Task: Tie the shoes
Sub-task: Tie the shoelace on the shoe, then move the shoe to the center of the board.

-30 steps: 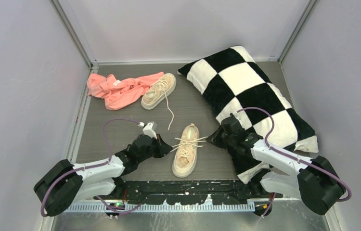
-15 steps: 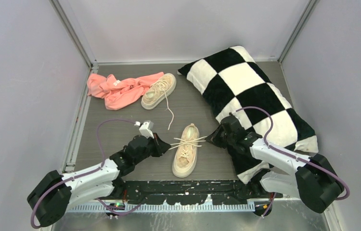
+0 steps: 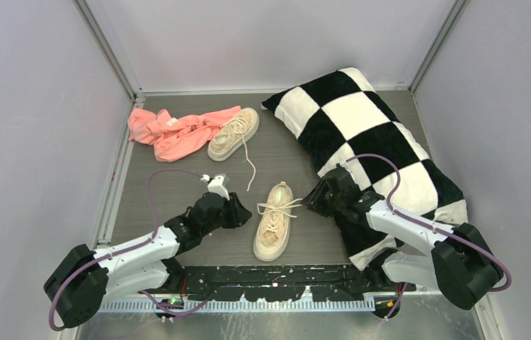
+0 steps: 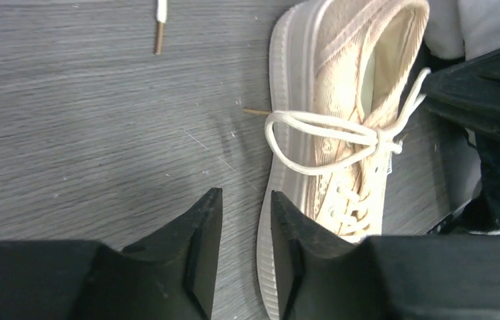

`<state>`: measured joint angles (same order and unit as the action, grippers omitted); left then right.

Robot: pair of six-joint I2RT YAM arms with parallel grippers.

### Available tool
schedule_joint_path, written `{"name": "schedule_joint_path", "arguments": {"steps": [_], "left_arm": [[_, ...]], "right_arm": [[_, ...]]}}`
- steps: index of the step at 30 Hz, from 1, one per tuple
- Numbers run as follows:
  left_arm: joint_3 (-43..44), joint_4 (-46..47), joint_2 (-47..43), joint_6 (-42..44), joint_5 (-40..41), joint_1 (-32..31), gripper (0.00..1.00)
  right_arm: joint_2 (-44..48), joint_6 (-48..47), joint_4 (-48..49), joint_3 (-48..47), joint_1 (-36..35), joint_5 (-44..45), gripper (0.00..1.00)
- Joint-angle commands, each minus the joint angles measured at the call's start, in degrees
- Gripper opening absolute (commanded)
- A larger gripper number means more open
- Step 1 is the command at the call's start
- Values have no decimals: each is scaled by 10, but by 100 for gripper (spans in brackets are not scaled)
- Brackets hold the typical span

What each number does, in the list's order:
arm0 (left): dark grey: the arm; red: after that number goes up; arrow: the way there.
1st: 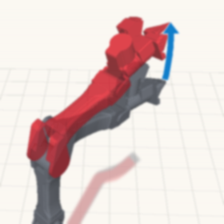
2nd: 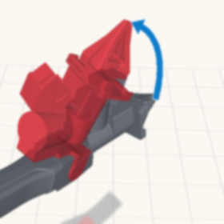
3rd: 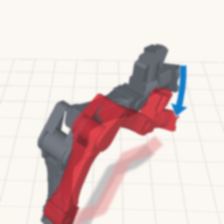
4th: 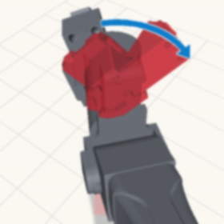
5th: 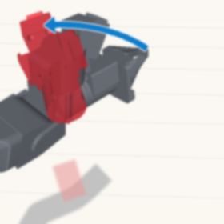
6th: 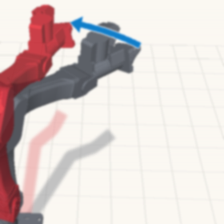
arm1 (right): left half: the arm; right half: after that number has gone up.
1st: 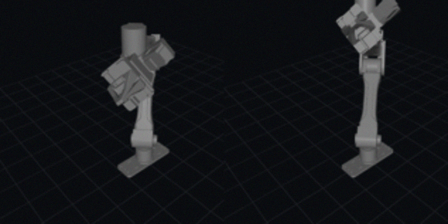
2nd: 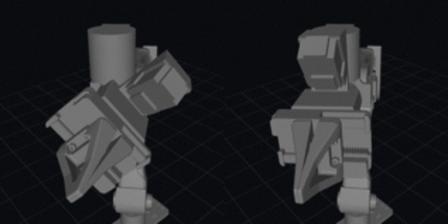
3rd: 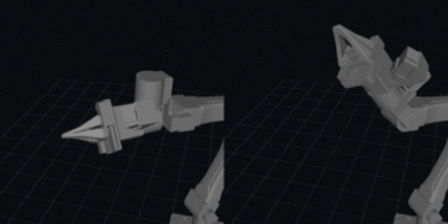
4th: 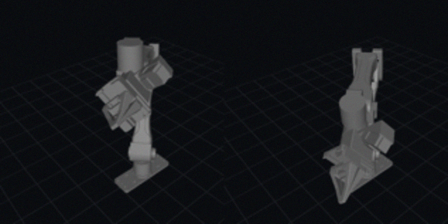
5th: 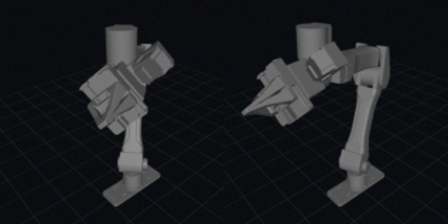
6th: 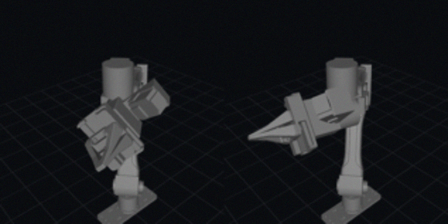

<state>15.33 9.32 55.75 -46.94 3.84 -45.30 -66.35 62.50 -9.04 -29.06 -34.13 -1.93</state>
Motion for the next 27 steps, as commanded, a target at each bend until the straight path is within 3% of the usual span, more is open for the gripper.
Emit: {"name": "schedule_joint_path", "arguments": {"steps": [1,4,8,12,19,27], "left_arm": [[84,-144,-28,38,57,6,42],[127,-201,-72,53,94,6,55],[176,-281,-108,64,132,9,59],[208,-344,-114,62,149,13,58],[204,-356,-139,48,152,14,58],[198,-350,-139,40,152,14,58]], "right_arm": [[-22,-29,-43,-35,13,27,42],[-18,-35,-47,-36,13,27,47],[0,-64,-53,-47,10,-15,58],[45,-62,-24,-27,-13,-25,79],[53,-94,-61,-77,-63,69,81],[-129,-163,-75,-189,-86,81,81]]}}
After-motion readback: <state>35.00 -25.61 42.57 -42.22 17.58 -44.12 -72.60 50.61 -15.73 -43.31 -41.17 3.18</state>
